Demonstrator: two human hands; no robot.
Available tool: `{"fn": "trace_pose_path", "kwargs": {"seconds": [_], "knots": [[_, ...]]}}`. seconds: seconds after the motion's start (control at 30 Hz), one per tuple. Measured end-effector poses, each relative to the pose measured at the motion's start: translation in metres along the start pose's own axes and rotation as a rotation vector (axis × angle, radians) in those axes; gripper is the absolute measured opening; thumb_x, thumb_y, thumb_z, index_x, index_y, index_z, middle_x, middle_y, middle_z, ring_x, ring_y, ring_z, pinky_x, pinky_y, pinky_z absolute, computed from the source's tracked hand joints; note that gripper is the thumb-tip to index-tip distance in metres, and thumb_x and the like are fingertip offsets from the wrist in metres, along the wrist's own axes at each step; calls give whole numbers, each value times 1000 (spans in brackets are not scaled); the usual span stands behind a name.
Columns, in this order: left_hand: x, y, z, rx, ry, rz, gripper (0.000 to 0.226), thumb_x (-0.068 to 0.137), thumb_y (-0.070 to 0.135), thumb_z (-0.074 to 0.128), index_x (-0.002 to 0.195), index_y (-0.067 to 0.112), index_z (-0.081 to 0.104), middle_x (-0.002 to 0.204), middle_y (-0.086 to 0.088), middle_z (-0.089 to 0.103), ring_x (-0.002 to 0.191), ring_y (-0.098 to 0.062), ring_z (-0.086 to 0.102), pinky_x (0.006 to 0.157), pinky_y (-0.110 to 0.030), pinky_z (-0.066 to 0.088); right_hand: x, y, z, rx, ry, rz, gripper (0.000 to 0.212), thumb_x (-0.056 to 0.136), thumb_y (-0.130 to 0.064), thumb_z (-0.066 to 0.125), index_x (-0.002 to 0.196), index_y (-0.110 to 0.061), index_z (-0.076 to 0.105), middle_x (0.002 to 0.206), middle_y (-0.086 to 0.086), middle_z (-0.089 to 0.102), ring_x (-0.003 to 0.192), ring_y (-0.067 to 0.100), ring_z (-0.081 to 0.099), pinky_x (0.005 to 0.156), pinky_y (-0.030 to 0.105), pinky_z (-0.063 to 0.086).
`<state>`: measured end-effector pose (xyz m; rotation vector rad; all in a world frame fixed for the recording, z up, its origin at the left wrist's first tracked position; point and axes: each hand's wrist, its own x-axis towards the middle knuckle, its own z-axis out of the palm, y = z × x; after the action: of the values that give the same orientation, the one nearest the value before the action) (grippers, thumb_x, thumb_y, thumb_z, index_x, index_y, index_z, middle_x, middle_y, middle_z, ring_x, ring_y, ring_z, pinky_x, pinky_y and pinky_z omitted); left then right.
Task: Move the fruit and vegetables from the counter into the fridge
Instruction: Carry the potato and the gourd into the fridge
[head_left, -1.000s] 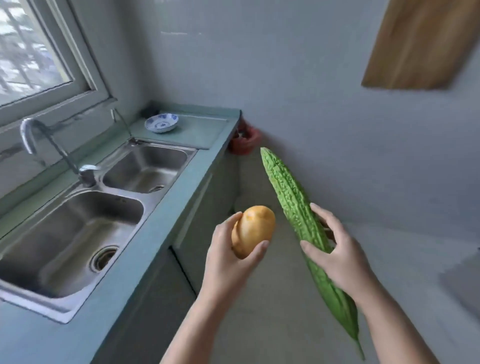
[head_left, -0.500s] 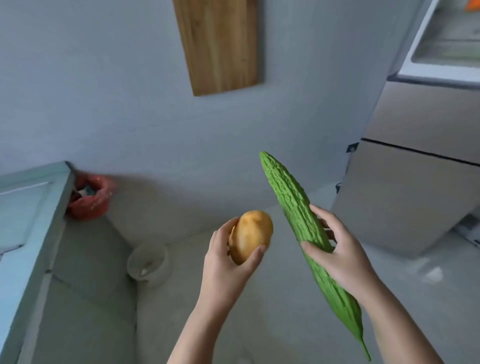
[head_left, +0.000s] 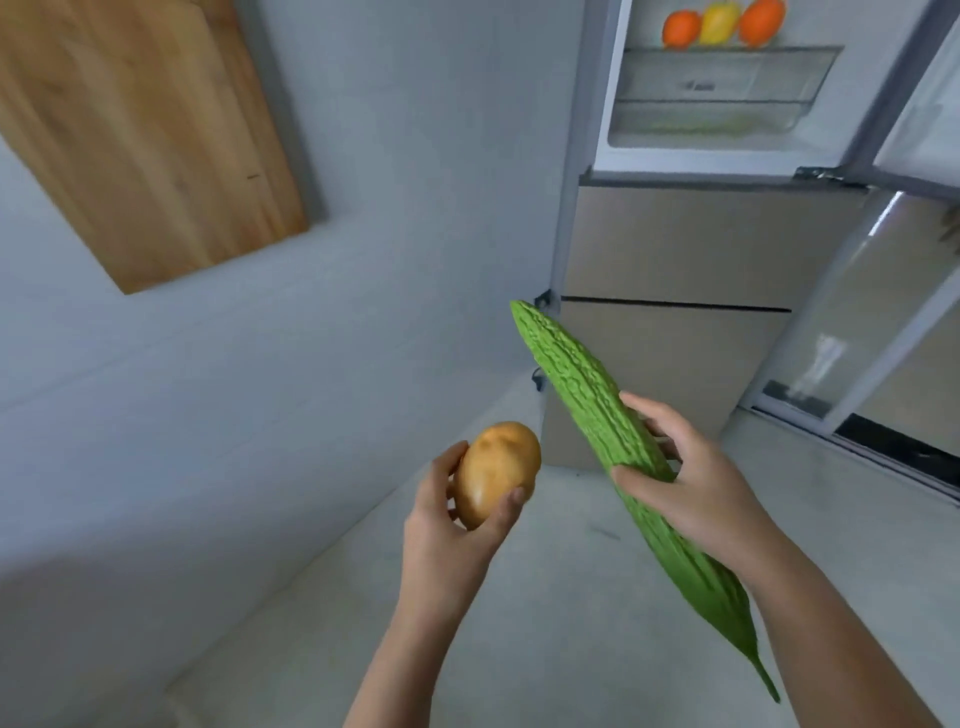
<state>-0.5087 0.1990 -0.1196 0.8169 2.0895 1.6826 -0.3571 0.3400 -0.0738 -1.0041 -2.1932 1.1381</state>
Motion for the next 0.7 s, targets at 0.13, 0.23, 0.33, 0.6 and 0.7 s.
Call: {"fn": "trace_pose_path", "kwargs": {"seconds": [0.13, 0.23, 0.33, 0.6, 0.7], "knots": [[50, 9, 42, -17, -62, 33, 53, 71, 29, 77, 116, 33, 50, 102, 22, 52, 89, -3, 56, 62, -4, 42, 40, 20, -25, -7, 66, 61, 60, 80, -17, 66, 124, -49, 41, 112, -16, 53, 90, -17, 47, 61, 3, 39], [88, 18, 81, -47, -119, 51, 55, 67, 39, 77, 114, 35, 50, 101, 22, 53, 87, -1, 56, 60, -5, 43, 78, 41, -54, -18, 141, 107, 60, 80, -17, 67, 124, -48, 42, 110, -13, 54, 88, -9, 50, 63, 11, 38], [130, 28, 127, -43, -164, 62, 53, 69, 37, 78, 112, 40, 48, 102, 25, 52, 89, -1, 56, 63, -9, 46, 121, 63, -87, -50, 208, 115, 61, 79, -17, 67, 129, -43, 41, 115, -9, 52, 98, 8, 51, 70, 24, 38], [229, 78, 245, -1, -269, 162, 52, 71, 33, 76, 113, 41, 46, 106, 22, 52, 93, -4, 55, 69, -16, 47, 223, 98, -175, -54, 268, 114, 63, 81, -17, 67, 133, -39, 38, 118, -11, 46, 104, 10, 47, 73, 24, 37], [255, 86, 277, -2, -283, 173, 53, 70, 36, 77, 113, 41, 46, 104, 23, 51, 92, -5, 56, 67, -15, 48, 259, 110, -199, -72, 284, 122, 63, 81, -17, 67, 133, -36, 38, 116, -12, 45, 101, 9, 45, 63, 12, 34]]}}
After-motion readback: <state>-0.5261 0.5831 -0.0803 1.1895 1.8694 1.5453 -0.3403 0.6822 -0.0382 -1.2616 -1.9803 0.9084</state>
